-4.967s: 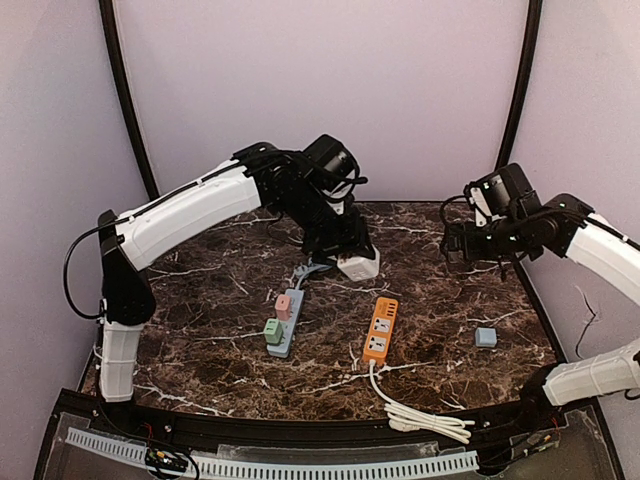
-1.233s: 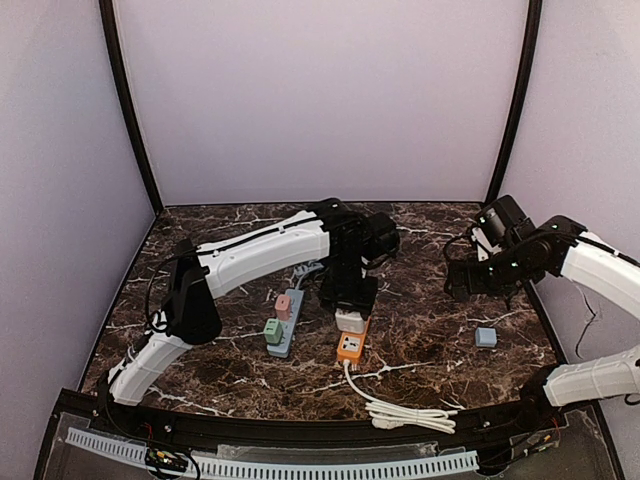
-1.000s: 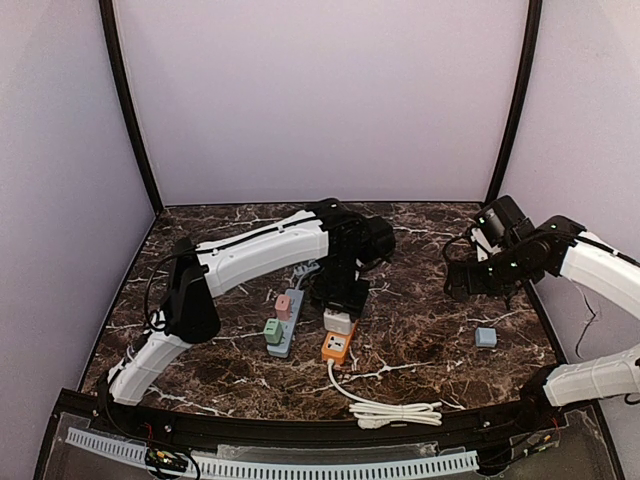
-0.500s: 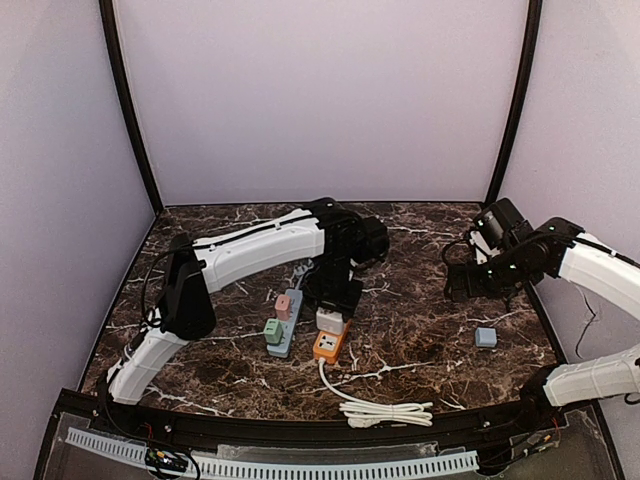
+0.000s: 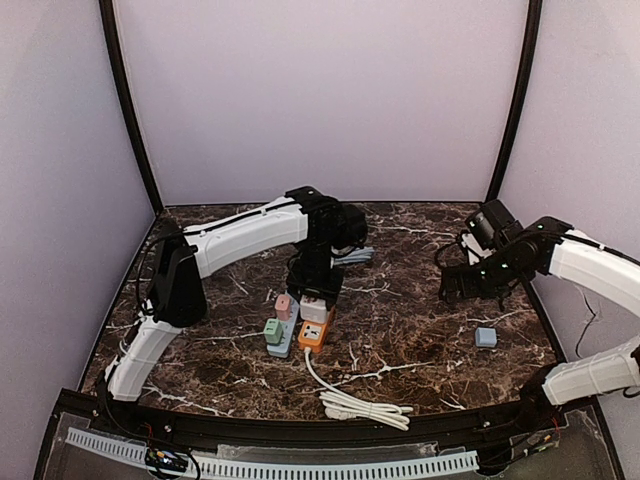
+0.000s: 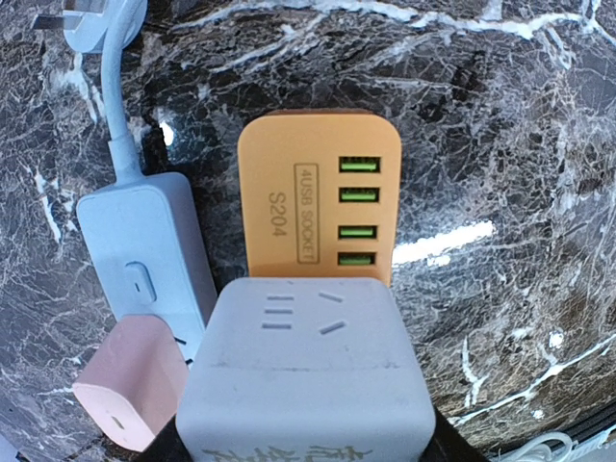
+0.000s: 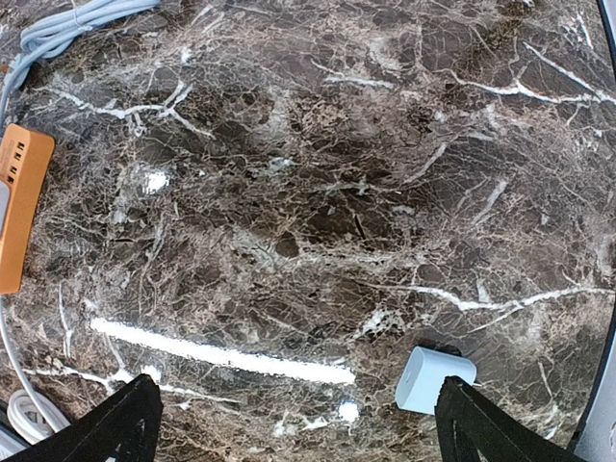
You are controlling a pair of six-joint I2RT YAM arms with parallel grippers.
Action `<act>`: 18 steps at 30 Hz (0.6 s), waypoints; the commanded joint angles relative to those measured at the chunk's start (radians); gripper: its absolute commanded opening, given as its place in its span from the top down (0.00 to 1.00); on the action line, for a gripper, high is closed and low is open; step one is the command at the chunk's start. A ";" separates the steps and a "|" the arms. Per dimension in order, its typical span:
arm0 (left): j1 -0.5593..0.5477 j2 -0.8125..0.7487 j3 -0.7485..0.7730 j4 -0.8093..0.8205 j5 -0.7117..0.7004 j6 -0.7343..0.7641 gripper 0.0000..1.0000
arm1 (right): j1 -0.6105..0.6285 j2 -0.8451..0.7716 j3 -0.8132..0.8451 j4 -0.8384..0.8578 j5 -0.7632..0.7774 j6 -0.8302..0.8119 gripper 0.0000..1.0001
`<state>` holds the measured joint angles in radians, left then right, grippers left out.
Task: Insert the plug
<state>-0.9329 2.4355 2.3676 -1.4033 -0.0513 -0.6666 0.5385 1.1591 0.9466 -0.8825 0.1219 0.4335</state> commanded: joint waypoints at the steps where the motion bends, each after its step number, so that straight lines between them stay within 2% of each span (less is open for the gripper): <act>1: 0.020 0.003 -0.066 -0.009 -0.044 0.016 0.99 | -0.005 0.024 0.024 0.023 -0.010 -0.013 0.01; 18: 0.024 -0.031 -0.238 0.122 0.046 0.135 0.99 | -0.005 0.104 0.076 0.014 -0.003 0.034 0.01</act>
<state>-0.9207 2.3569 2.2211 -1.2968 -0.0345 -0.6121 0.5381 1.2449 0.9886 -0.8680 0.1162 0.4404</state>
